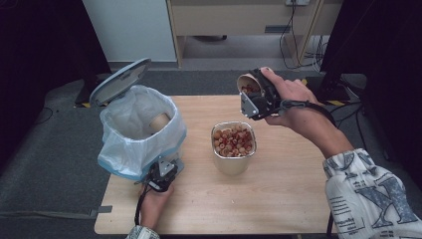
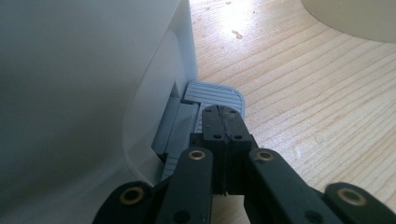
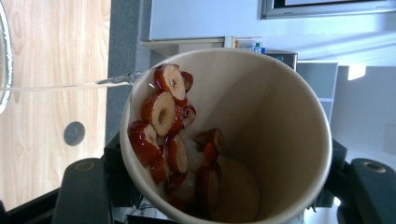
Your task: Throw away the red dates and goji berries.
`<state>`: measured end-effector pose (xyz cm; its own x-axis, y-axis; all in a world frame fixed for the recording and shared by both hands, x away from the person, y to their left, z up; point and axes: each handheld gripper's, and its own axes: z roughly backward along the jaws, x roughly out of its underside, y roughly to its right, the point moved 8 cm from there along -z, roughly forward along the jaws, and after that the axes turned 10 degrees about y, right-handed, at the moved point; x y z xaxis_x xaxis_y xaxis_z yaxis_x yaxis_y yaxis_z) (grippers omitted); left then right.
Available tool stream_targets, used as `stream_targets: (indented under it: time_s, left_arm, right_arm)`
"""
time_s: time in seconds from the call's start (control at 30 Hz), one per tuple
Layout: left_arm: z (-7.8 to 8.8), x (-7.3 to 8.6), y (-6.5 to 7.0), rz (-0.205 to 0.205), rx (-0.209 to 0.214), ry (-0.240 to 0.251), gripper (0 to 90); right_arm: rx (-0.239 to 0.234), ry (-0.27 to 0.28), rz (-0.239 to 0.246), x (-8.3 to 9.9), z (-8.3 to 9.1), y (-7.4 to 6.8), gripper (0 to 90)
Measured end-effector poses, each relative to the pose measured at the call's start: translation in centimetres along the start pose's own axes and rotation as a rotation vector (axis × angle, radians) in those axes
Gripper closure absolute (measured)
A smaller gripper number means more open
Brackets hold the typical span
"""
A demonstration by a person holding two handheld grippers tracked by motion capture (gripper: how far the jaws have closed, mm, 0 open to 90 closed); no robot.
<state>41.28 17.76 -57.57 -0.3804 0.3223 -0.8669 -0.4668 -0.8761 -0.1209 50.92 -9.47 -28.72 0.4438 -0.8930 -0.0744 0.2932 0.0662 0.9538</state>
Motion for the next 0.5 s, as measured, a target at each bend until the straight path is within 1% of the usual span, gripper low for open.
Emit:
stream_targets:
  time_s: [0.2,0.4,0.5]
  left_arm:
    - [0.00,0.00,-0.01,0.000,0.001,0.001,89.1]
    - [0.01,0.00,-0.01,0.000,0.001,0.000,89.1]
    - [0.00,0.00,0.00,-0.001,0.000,0.000,89.1]
  right_arm:
    - [0.005,-0.011,0.045,-0.30,-0.12,-0.14,32.1]
    - [0.017,-0.015,0.061,-0.32,-0.08,0.02,32.1]
    - [0.026,-0.020,0.080,-0.30,0.07,0.23,32.3]
